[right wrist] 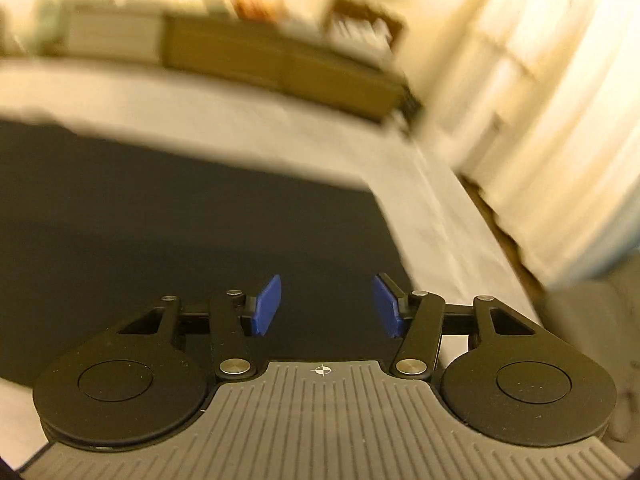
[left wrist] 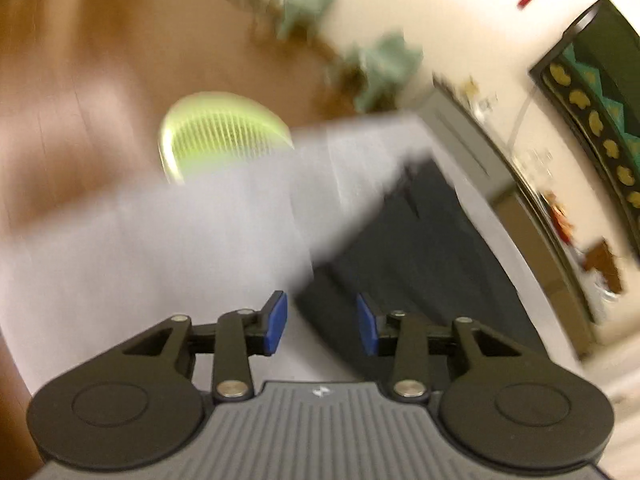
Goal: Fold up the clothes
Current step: 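Fold the trousers in half with the left gripper toward the right gripper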
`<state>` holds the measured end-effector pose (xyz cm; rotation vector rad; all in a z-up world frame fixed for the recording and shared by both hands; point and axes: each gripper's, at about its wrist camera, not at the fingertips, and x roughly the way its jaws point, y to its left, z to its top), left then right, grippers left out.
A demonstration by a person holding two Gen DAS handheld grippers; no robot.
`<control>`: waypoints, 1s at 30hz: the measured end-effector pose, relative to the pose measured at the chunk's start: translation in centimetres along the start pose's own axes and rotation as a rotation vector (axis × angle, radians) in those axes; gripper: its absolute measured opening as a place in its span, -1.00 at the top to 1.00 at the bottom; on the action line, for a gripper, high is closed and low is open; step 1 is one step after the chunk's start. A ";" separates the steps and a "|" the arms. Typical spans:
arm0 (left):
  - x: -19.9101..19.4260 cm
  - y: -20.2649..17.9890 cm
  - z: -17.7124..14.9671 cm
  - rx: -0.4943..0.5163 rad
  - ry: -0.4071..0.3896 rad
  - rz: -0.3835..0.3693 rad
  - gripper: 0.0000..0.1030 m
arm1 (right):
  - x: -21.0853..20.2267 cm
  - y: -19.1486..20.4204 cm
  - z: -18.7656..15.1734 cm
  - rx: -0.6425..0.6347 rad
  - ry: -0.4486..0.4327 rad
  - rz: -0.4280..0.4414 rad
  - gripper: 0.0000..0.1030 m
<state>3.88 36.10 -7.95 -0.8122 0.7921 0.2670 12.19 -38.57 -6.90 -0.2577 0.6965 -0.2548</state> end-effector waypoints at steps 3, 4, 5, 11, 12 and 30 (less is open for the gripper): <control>2.1 -1.3 -0.4 0.069 0.070 -0.045 0.23 | -8.5 9.2 0.6 -0.053 -0.185 0.228 -0.45; 2.6 -1.8 -0.2 0.114 0.049 -0.042 0.23 | -11.1 12.9 0.3 -0.110 -0.219 0.313 -0.55; 3.0 -2.0 0.1 0.137 0.035 -0.048 0.26 | -13.3 17.0 0.0 -0.185 -0.238 0.397 -0.56; 2.7 -3.1 2.1 0.190 -0.052 -0.264 0.26 | -23.0 40.5 0.0 -0.531 -0.380 0.723 -0.75; 3.1 -2.6 2.3 0.168 -0.041 -0.272 0.25 | -23.9 43.9 0.1 -0.575 -0.395 0.745 -0.78; 6.3 4.1 4.1 -0.139 0.018 -0.292 -0.36 | -21.0 58.2 4.5 -0.601 -0.280 0.802 0.80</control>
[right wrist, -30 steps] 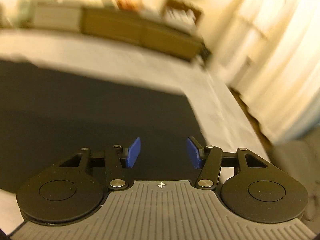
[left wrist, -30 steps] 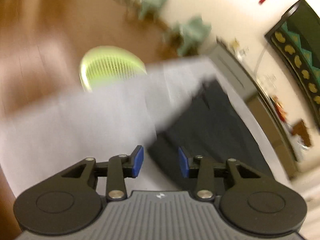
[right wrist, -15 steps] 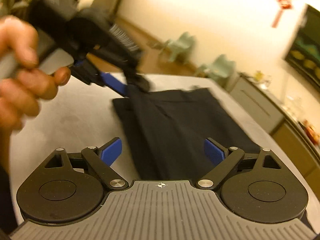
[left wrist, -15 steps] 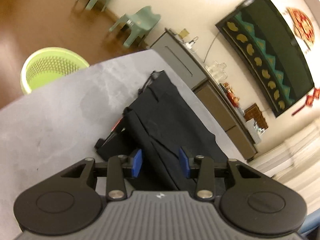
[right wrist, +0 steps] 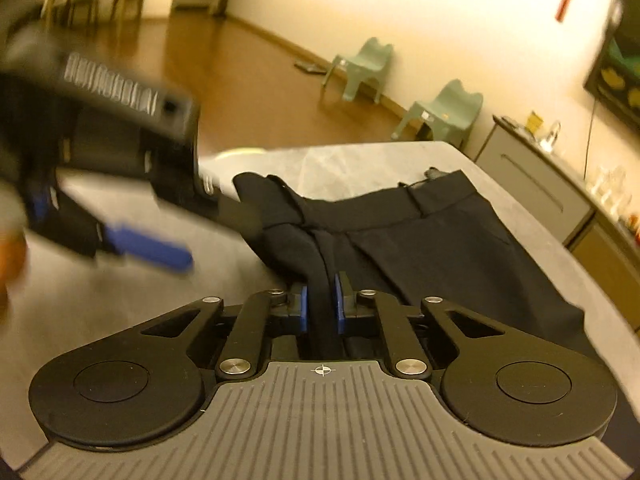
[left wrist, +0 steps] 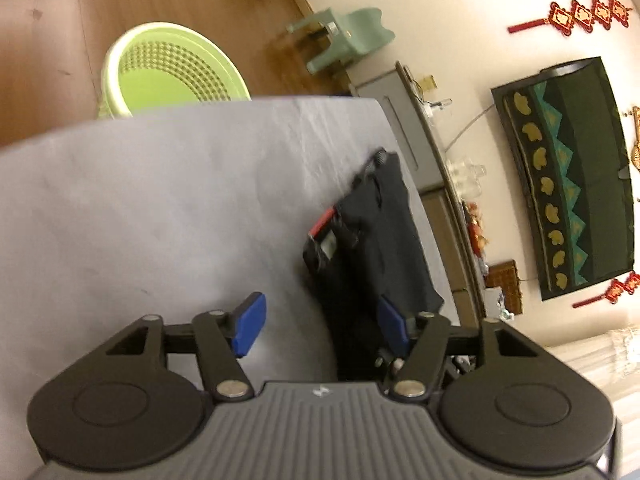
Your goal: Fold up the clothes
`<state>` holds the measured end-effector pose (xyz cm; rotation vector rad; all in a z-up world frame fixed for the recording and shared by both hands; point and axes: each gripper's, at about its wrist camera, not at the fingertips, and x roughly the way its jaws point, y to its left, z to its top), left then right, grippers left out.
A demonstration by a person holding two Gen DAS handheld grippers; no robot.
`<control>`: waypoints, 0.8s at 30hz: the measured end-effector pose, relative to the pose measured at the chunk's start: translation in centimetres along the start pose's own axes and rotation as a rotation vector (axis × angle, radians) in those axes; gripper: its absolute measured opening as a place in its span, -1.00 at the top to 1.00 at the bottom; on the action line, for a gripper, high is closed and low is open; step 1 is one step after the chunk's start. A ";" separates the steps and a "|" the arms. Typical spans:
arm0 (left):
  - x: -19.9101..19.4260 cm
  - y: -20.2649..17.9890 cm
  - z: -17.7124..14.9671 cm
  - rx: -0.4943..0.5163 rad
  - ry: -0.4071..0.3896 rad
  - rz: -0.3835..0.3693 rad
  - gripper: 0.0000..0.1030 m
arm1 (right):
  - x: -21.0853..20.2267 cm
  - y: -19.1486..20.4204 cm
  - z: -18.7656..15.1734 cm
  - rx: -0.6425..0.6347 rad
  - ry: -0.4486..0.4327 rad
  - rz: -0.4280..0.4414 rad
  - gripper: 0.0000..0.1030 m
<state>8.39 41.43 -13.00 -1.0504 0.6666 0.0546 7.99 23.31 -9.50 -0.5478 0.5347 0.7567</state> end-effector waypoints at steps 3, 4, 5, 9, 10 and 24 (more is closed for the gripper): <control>1.4 -0.6 0.0 0.020 0.007 -0.002 -0.62 | -1.5 -2.0 0.3 0.096 -0.010 0.051 0.84; 1.9 -0.7 -0.1 0.027 0.009 -0.003 -0.62 | -1.5 -2.5 0.2 0.119 -0.007 0.068 0.84; 2.4 -0.9 -0.1 0.034 0.011 -0.003 -0.47 | -1.6 -2.7 -0.1 0.134 -0.002 0.085 0.84; 4.3 -1.7 -0.1 0.061 0.020 -0.006 0.70 | -0.9 -3.9 -0.8 0.136 0.060 0.165 0.37; 4.8 -1.9 -0.2 0.068 0.023 -0.007 0.73 | -0.7 -4.7 -1.0 0.135 0.084 0.193 -0.08; 2.0 -11.2 -5.6 0.568 -0.148 0.134 0.75 | 10.5 -22.4 0.1 0.486 0.255 -0.086 0.23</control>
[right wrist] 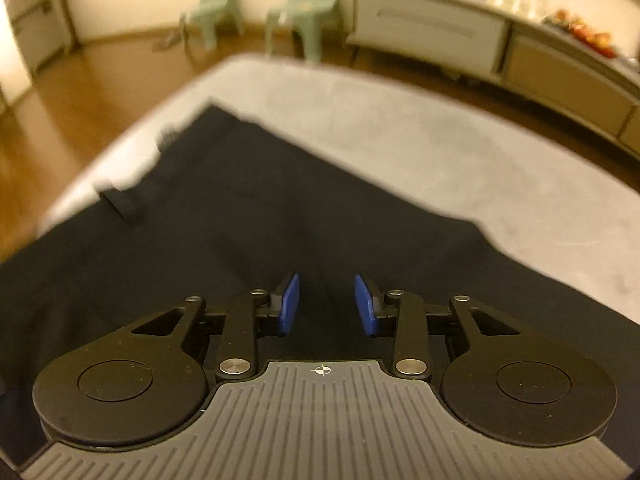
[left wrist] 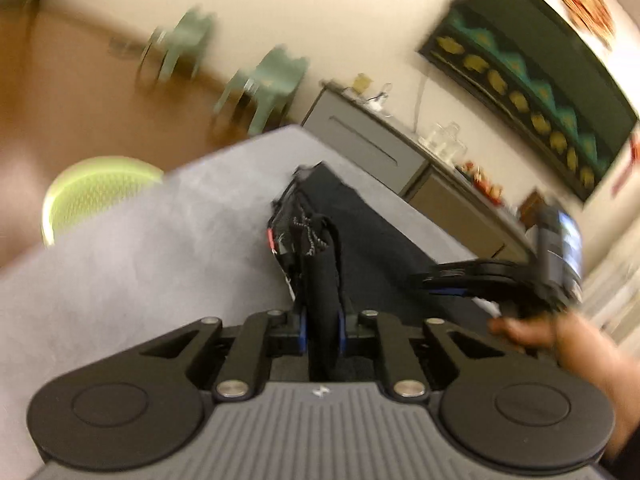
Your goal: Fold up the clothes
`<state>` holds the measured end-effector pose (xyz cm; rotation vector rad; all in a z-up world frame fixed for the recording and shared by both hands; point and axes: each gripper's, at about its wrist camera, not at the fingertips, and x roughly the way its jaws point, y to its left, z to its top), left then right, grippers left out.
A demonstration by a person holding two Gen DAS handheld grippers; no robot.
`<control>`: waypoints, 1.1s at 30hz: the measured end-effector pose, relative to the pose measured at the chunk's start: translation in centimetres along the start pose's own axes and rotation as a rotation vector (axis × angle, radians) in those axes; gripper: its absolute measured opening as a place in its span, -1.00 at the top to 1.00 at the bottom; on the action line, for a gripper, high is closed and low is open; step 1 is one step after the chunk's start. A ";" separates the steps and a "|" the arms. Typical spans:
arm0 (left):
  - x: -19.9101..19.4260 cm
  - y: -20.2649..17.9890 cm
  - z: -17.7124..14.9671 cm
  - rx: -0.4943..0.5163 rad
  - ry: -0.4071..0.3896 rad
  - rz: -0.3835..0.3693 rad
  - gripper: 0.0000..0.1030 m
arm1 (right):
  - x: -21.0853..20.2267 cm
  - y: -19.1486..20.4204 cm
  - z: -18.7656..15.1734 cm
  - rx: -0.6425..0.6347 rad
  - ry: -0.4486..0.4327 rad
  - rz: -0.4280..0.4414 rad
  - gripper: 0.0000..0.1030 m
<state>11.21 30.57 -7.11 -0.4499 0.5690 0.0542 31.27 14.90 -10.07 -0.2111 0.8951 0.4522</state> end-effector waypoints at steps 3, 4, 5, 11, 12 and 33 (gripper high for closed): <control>-0.6 -4.7 -1.3 0.284 -0.069 0.058 0.75 | 0.4 0.3 0.6 -0.065 0.035 -0.003 0.23; -0.6 -6.3 -2.0 0.380 -0.089 0.074 0.75 | 0.6 -0.3 1.3 -0.049 0.069 0.011 0.18; -0.5 -7.9 -2.8 0.458 -0.098 0.081 0.75 | 0.5 -1.1 2.0 -0.014 0.072 0.023 0.11; 0.1 -13.3 -5.7 0.664 -0.109 0.088 0.75 | -4.8 -0.1 4.5 0.051 -0.008 0.315 -0.89; 0.1 -13.5 -5.8 0.661 -0.105 0.090 0.75 | -5.6 0.5 5.0 0.040 -0.014 0.358 -0.90; -3.1 -20.1 -12.9 0.818 -0.064 -0.084 0.71 | -7.9 -12.8 -4.9 0.249 0.018 0.164 0.89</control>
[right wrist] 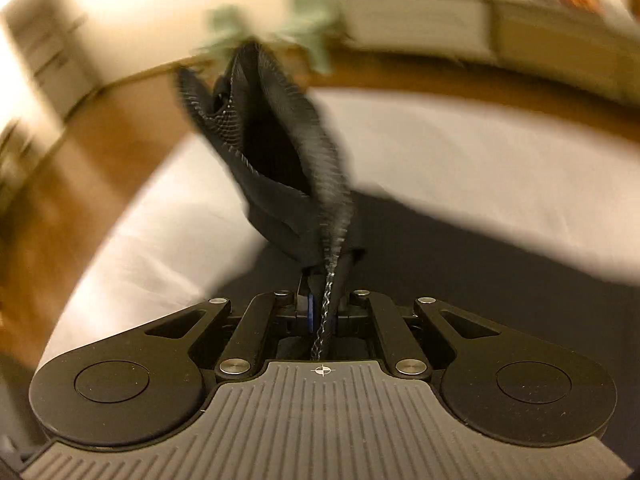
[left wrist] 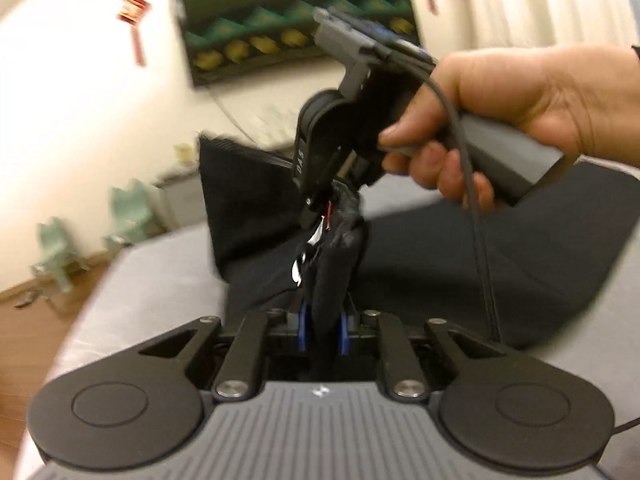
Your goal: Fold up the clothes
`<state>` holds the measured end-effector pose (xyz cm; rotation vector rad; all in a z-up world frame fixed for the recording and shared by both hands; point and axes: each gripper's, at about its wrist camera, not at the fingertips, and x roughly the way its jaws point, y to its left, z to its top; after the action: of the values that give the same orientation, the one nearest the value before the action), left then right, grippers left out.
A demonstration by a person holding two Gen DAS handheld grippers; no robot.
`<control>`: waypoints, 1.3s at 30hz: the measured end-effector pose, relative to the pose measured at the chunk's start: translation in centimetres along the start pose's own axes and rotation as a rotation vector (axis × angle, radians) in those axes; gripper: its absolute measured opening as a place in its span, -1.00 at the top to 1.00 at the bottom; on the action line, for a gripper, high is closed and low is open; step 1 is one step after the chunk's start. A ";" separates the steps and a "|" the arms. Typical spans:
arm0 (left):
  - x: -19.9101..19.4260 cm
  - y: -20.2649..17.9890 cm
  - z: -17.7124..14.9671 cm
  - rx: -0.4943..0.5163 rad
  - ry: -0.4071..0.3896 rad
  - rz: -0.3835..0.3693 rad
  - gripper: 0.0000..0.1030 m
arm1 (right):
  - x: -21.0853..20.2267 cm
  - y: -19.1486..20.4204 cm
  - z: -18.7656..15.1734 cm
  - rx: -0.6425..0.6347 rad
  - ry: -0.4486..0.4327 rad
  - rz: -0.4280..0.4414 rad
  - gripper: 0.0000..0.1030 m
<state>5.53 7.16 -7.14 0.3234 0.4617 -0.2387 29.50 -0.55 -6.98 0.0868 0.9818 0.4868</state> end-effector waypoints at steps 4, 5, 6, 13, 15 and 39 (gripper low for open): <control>1.3 -3.8 -0.8 0.058 0.071 -0.065 0.69 | 1.6 -5.4 -2.6 0.177 -0.001 0.011 0.88; 1.2 -3.9 -1.0 0.062 0.079 -0.067 0.68 | 1.7 -5.6 -3.1 0.181 -0.003 0.015 0.85; 1.2 -4.1 -1.3 0.066 0.087 -0.068 0.68 | 1.8 -5.7 -3.5 0.182 -0.006 0.017 0.85; -3.0 4.4 -0.8 -0.218 0.035 -0.264 0.49 | -1.2 -5.2 -3.0 0.039 -0.062 -0.147 -0.21; -4.0 8.0 -1.6 -0.365 0.005 -0.257 0.34 | -3.1 -4.9 -2.2 -0.016 -0.118 -0.244 -0.30; 4.2 11.6 -3.3 -0.628 0.340 -0.207 0.73 | 9.1 7.9 11.7 -0.397 -0.085 -0.246 0.99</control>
<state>11.33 18.43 -9.02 -0.3073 0.8778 -0.2283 40.36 12.16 -5.20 -0.3634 0.7851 0.4386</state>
